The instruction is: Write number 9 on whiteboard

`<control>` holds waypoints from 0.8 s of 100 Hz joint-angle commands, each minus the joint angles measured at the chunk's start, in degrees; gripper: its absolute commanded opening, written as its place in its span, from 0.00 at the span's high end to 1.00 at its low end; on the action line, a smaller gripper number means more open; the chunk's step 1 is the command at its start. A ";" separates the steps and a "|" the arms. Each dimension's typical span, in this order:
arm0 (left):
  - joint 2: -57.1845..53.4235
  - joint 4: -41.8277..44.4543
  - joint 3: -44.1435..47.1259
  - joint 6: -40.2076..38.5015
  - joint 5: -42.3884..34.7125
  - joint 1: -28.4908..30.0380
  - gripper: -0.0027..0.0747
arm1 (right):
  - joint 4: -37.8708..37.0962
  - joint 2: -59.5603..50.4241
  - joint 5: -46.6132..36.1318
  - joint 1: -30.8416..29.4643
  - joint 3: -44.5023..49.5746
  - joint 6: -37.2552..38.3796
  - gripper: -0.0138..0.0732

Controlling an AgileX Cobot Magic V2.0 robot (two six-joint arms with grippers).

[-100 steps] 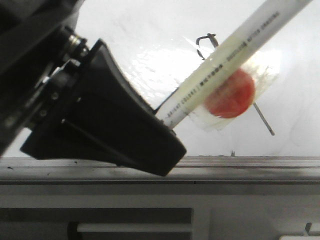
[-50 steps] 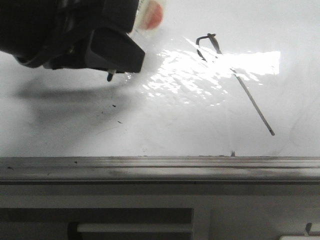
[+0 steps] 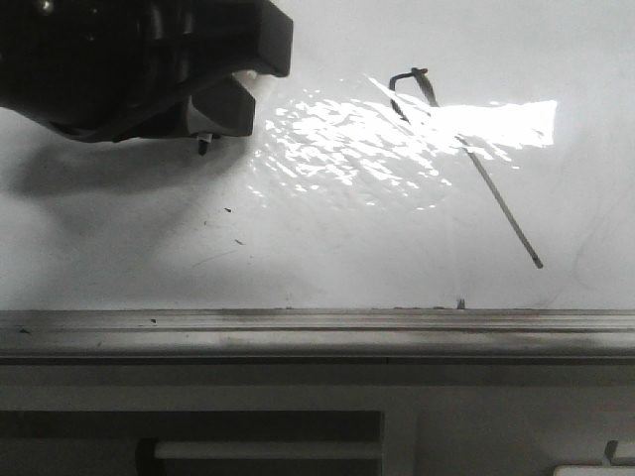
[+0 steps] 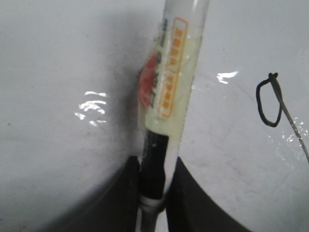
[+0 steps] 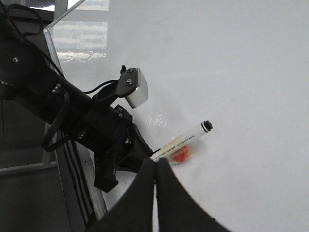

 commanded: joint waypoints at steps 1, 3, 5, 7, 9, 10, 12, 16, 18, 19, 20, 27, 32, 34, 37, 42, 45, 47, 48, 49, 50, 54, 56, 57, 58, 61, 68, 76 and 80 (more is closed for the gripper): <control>1.04 -1.67 -0.96 -0.95 -4.42 0.44 0.99 | 0.97 -0.19 -3.87 -0.12 -1.66 0.58 0.91; 1.04 -1.96 -0.96 -0.95 -4.42 0.44 0.99 | 0.97 -0.19 -3.87 -0.12 -1.66 0.56 0.91; 1.18 -2.25 -0.96 -0.95 -4.42 0.44 0.99 | 0.97 -0.19 -3.87 -0.12 -1.66 0.56 0.91; 1.27 -2.56 -0.96 -0.95 -4.42 0.44 0.99 | 0.97 -0.19 -3.87 -0.12 -1.66 0.56 0.91; 1.27 -2.63 -0.96 -0.95 -4.42 0.44 0.99 | 0.97 -0.19 -3.87 -0.12 -1.66 0.60 0.91; 1.27 -2.63 -0.96 -0.95 -4.48 0.44 0.99 | 0.97 -0.19 -3.87 -0.12 -1.66 0.60 0.91; 1.27 -2.63 -0.96 -0.95 -4.48 0.44 0.99 | 0.97 -0.19 -3.87 -0.12 -1.66 0.60 0.91; 1.27 -2.63 -0.96 -0.95 -4.48 0.44 0.95 | 0.97 -0.19 -3.87 -0.12 -1.66 0.60 0.91; 1.27 -2.63 -0.96 -0.95 -4.48 0.44 0.93 | 0.97 -0.19 -3.87 -0.12 -1.66 0.60 0.91; 1.27 -2.63 -0.96 -0.95 -4.48 0.44 0.91 | 0.97 -0.19 -3.87 -0.12 -1.66 0.60 0.91; 1.27 -2.63 -0.96 -0.95 -4.48 0.44 0.89 | 0.97 -0.19 -3.87 -0.12 -1.66 0.60 0.91; 1.27 -2.71 -0.96 -0.95 -4.48 0.44 0.74 | 0.97 -0.19 -3.87 -0.12 -1.66 0.60 0.91; 1.27 -3.61 -0.96 -0.95 -4.48 0.44 0.63 | 0.97 -0.19 -3.87 -0.12 -1.66 0.60 0.91; 1.27 -4.21 -0.96 -0.95 -4.48 0.44 0.59 | 0.97 -0.19 -3.87 -0.12 -1.66 0.60 0.91; 1.27 -5.10 -0.96 -0.95 -4.48 0.44 0.55 | 1.09 -0.19 -3.87 -0.12 -1.66 0.60 0.91; 1.27 -6.07 -0.96 -0.95 -4.63 0.44 0.51 | 1.22 -0.19 -3.87 -0.12 -1.66 0.60 0.91; 1.27 -6.16 -0.96 -0.95 -4.72 0.44 0.50 | 1.32 -0.19 -3.87 -0.12 -1.66 0.60 0.91; 1.27 -6.16 -0.96 -0.95 -4.72 0.44 0.49 | 1.42 -0.19 -3.87 -0.12 -1.66 0.60 0.91; 1.27 -6.16 -0.96 -0.95 -4.72 0.44 0.49 | 1.43 -0.19 -3.87 -0.12 -1.66 0.60 0.91; 1.27 -6.16 -0.96 -0.95 -4.72 0.44 0.49 | 1.43 -0.19 -3.87 -0.12 -1.66 0.60 0.91; 1.27 -6.16 -0.96 -0.95 -4.83 0.44 0.48 | 1.55 -0.19 -3.87 -0.12 -1.66 0.60 0.91; 1.27 -6.16 -0.96 -0.95 -4.93 0.44 0.47 | 1.54 -0.19 -3.77 -0.12 -1.66 0.60 0.91; 1.27 -6.16 -0.96 -0.95 -4.93 0.44 0.47 | 1.54 -0.19 -3.77 -0.12 -1.66 0.60 0.91; 1.27 -6.16 -0.96 -0.95 -4.93 0.44 0.46 | 1.54 -0.19 -3.77 -0.12 -1.66 0.60 0.91; 1.27 -6.16 -0.96 -0.95 -4.93 0.44 0.45 | 1.54 -0.19 -3.77 -0.12 -1.66 0.60 0.91; 1.27 -6.16 -0.96 -0.95 -4.93 0.44 0.43 | 1.54 -0.19 -3.65 -0.12 -1.66 0.60 0.91; 0.75 -6.16 -0.96 -0.95 -4.80 0.44 0.35 | 1.54 -0.19 -2.86 -0.12 -1.66 0.60 0.91; -1.37 -6.32 -0.96 -0.95 -1.97 0.44 0.26 | 1.54 -0.43 -1.00 -0.12 -1.66 0.60 0.91; -2.99 -6.48 -0.96 -0.95 0.31 0.44 0.24 | 1.54 -0.78 -0.14 -0.12 -1.54 0.60 0.91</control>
